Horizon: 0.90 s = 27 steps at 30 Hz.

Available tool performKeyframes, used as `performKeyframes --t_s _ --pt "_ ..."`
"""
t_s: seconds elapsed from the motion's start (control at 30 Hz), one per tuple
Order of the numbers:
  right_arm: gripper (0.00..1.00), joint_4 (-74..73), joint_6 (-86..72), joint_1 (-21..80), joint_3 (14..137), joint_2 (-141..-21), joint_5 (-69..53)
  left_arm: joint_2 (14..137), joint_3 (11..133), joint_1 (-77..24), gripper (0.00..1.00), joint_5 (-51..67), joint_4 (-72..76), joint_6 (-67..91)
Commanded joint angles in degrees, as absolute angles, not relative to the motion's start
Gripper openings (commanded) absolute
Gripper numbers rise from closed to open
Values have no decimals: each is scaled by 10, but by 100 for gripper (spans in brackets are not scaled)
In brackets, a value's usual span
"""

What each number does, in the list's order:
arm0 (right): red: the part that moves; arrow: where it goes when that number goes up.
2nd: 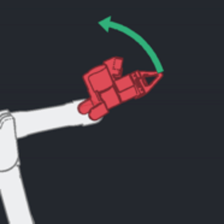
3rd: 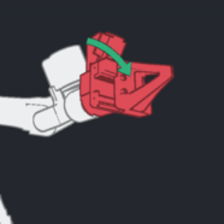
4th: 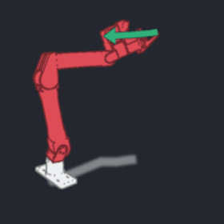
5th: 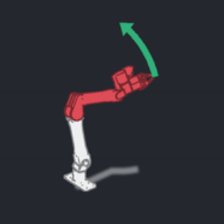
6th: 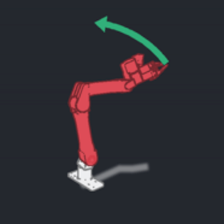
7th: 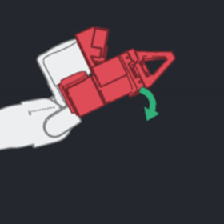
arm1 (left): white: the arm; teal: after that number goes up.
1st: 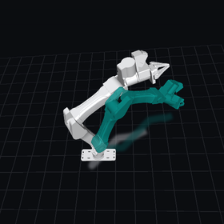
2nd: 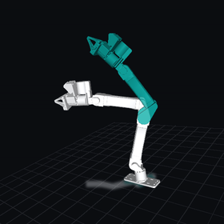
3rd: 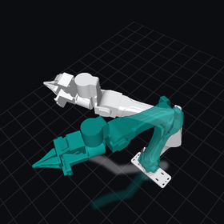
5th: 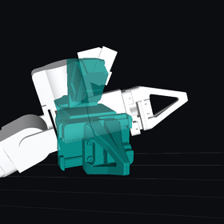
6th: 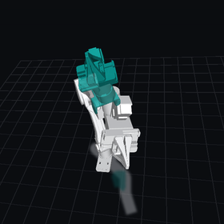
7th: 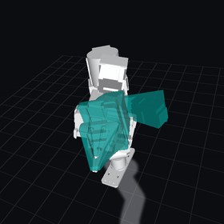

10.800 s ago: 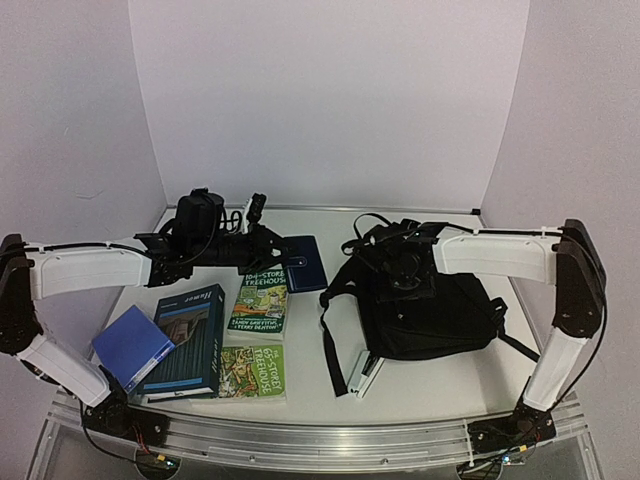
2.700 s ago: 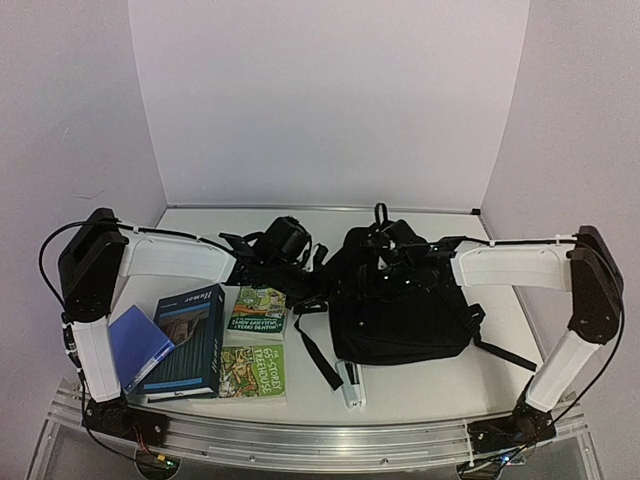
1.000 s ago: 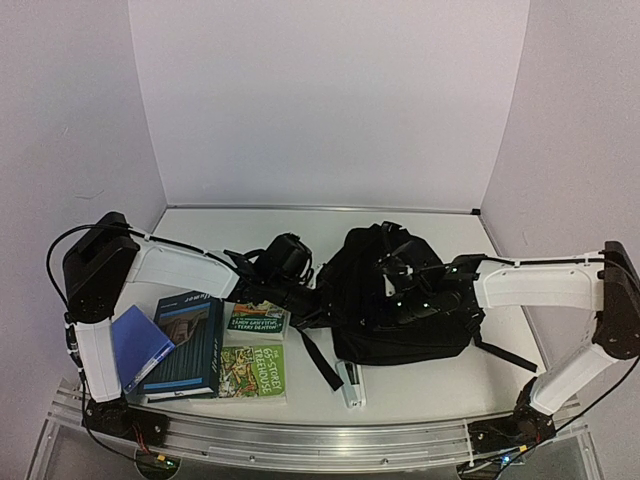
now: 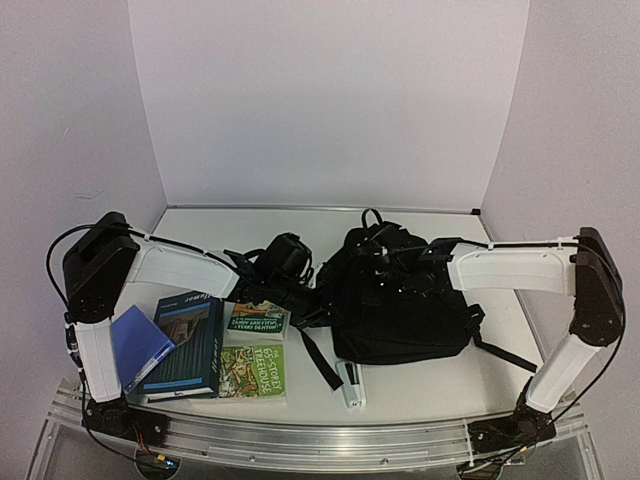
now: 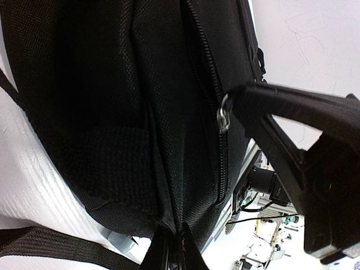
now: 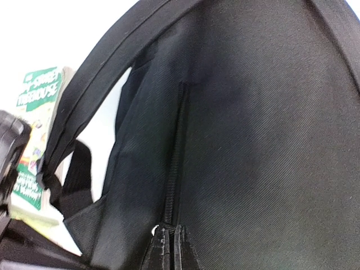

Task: Pack the student bag
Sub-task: Zip the student bag in the student bag.

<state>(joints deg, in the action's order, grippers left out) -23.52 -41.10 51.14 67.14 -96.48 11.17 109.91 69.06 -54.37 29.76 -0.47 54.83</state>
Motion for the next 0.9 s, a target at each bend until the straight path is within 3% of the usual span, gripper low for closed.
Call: performKeyframes --t_s 0.0,0.87 --pt "0 -218 -411 487 705 -981 168 1095 688 -548 0 308 -29 536" --pt "0 -156 -364 386 744 -1053 134 1111 703 -551 0 321 -13 539"
